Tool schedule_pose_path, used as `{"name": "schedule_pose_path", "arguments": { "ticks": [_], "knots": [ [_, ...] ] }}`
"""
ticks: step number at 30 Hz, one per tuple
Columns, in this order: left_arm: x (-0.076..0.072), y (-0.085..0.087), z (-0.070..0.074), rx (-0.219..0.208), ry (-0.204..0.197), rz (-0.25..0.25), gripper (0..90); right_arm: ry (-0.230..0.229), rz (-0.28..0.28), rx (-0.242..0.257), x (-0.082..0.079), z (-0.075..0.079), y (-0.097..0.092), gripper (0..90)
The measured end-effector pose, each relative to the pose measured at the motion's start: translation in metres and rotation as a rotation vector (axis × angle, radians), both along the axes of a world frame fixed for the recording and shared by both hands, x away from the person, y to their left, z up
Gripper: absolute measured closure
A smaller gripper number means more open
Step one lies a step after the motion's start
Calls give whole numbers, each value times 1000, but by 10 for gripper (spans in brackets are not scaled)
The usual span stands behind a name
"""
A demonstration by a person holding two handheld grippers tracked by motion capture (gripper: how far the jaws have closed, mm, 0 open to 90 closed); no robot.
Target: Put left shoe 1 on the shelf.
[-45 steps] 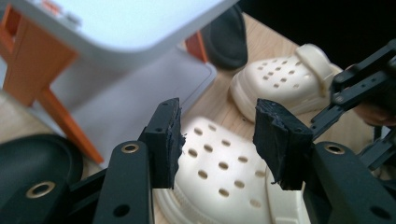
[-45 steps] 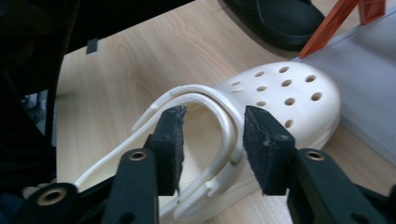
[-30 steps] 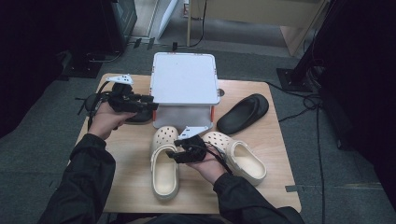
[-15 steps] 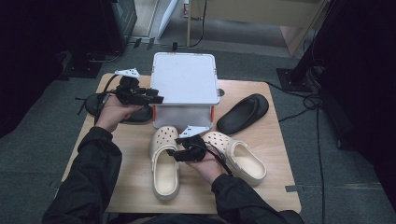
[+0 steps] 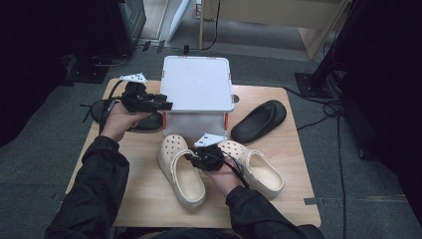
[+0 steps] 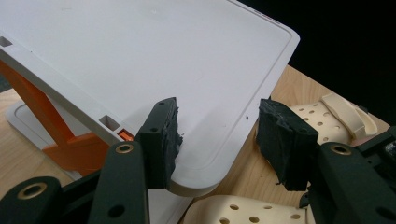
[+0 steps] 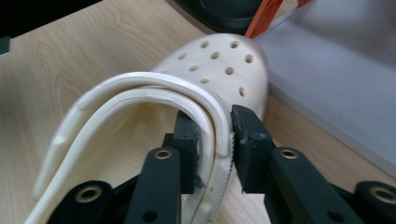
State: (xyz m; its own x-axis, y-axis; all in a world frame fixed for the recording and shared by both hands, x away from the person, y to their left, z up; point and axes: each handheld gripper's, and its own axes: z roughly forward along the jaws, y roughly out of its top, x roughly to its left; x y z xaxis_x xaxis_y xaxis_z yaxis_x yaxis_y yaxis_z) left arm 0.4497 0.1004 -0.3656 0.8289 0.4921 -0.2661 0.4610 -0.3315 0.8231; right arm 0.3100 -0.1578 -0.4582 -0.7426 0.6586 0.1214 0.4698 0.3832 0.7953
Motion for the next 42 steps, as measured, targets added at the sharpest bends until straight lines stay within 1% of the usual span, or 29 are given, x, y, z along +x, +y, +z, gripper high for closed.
{"name": "schedule_pose_path", "arguments": {
  "ticks": [1, 2, 3, 5, 6, 8, 10, 14, 15, 16, 18, 20, 21, 25, 27, 29, 30, 32, 35, 39, 40, 41, 42],
  "knots": [
    [0, 0, 0, 0, 0, 1, 489, 12, 0, 10, 1, 1, -1, 758],
    [0, 0, 0, 0, 0, 1, 489, 12, 0, 10, 1, 1, -1, 758],
    [-1, -1, 0, 8, -5, 1, 489, 40, -3, 44, 3, 3, -3, 761],
    [-1, -1, 1, 14, -10, 5, 489, 39, -13, 52, 4, 6, -4, 762],
    [-1, -2, 1, 14, -10, 6, 489, 28, -25, 50, 4, 8, -4, 762],
    [-1, -2, 1, 15, -9, 7, 488, -8, -43, 32, 6, 13, -6, 761],
    [-2, -2, 1, 19, -10, 8, 489, -36, -71, 15, 12, 18, -7, 760],
    [-2, -2, 2, 26, -12, 6, 487, -46, -124, -5, 25, 21, -4, 758],
    [-2, -2, 2, 26, -12, 6, 487, -46, -124, -5, 25, 21, -4, 758],
    [-2, -2, 2, 26, -13, 6, 487, -53, -161, -17, 33, 19, 1, 758],
    [-2, -2, 2, 26, -13, 6, 487, -58, -183, -30, 39, 17, 5, 757],
    [-2, -2, 2, 25, -13, 6, 486, -52, -217, -42, 46, 15, 8, 757],
    [-2, -2, 2, 24, -12, 6, 485, -56, -229, -55, 49, 14, 9, 757],
    [-2, -2, 1, 22, -12, 5, 485, -55, -283, -69, 61, 11, 14, 753],
    [-2, -1, 1, 20, -11, 5, 485, -55, -298, -65, 66, 9, 16, 747],
    [-2, -1, 1, 19, -11, 4, 486, -61, -300, -66, 67, 8, 17, 741],
    [-2, -1, 1, 19, -12, 4, 486, -62, -307, -54, 68, 8, 19, 734],
    [-2, -1, 1, 23, -14, 4, 486, -58, -307, -49, 68, 7, 19, 716],
    [-2, -2, 1, 24, -14, 5, 486, -19, -282, -13, 68, 7, 16, 651],
    [-3, -2, 1, 24, -14, 7, 487, -15, -260, 10, 63, 10, 12, 615],
    [-3, -2, 1, 26, -15, 7, 487, -17, -240, 29, 58, 14, 9, 601],
    [-3, -2, 1, 26, -15, 7, 487, -17, -240, 29, 58, 14, 9, 601],
    [-3, -2, 1, 26, -15, 9, 487, -22, -223, 34, 53, 17, 5, 599]
  ]
}}
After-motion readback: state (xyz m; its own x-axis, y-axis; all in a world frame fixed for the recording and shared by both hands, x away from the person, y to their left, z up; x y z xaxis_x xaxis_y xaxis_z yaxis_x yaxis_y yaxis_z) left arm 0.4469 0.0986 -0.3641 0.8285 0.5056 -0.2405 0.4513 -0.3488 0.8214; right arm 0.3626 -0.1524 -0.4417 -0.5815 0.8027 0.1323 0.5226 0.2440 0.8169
